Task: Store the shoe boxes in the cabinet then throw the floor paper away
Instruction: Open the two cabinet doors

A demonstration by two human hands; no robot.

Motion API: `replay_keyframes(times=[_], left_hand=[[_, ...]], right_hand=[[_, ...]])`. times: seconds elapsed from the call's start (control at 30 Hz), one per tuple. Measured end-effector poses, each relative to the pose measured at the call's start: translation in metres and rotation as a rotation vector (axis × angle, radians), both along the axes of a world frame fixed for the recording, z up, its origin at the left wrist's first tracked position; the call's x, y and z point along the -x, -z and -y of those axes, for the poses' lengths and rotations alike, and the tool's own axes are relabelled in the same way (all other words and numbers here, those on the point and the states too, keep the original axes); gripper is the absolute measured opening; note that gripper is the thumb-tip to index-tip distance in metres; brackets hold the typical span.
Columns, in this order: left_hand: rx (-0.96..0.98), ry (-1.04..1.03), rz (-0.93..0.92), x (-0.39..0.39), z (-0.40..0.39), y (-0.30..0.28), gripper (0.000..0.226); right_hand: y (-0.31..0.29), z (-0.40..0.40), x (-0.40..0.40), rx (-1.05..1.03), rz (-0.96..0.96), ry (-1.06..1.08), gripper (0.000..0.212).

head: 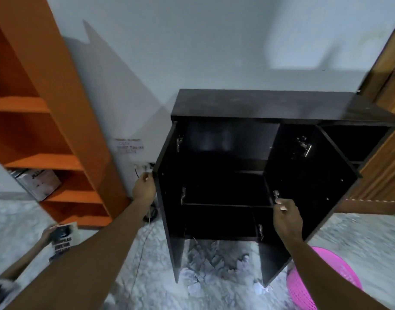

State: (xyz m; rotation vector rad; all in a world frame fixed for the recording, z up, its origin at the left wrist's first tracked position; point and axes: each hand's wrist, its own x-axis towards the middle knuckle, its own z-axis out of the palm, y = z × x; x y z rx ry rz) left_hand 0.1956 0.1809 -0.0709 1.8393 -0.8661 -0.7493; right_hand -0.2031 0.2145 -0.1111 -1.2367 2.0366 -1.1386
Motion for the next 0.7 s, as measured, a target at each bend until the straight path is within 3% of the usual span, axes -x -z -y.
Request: replay_keyframes(times=[0.1, 0.2, 0.3, 0.4, 0.7], left_hand=[[0.036, -0.165, -0.035, -0.013, -0.015, 0.012, 0.037], [-0.071, -0.137, 0.028, -0.015, -0.039, 0.044, 0.035], [-0.189, 0.030, 0.117, -0.004, -0.061, 0.087, 0.032], [-0.280, 0.253, 0.136, 0.027, -0.073, 0.111, 0.012], [-0.281, 0.631, 0.207, 0.137, -0.021, 0.153, 0.011]], right_hand=[[-0.001, 0.006, -0.015, 0.005, 0.011, -0.038, 0.023], [0.003, 0.014, -0.023, -0.013, 0.016, -0.050, 0.023], [0.016, 0.022, -0.028, -0.033, 0.018, -0.060, 0.022], [0.036, 0.027, -0.030, -0.052, 0.066, -0.062, 0.022], [0.099, 0.024, 0.002, -0.118, 0.143, 0.021, 0.018]])
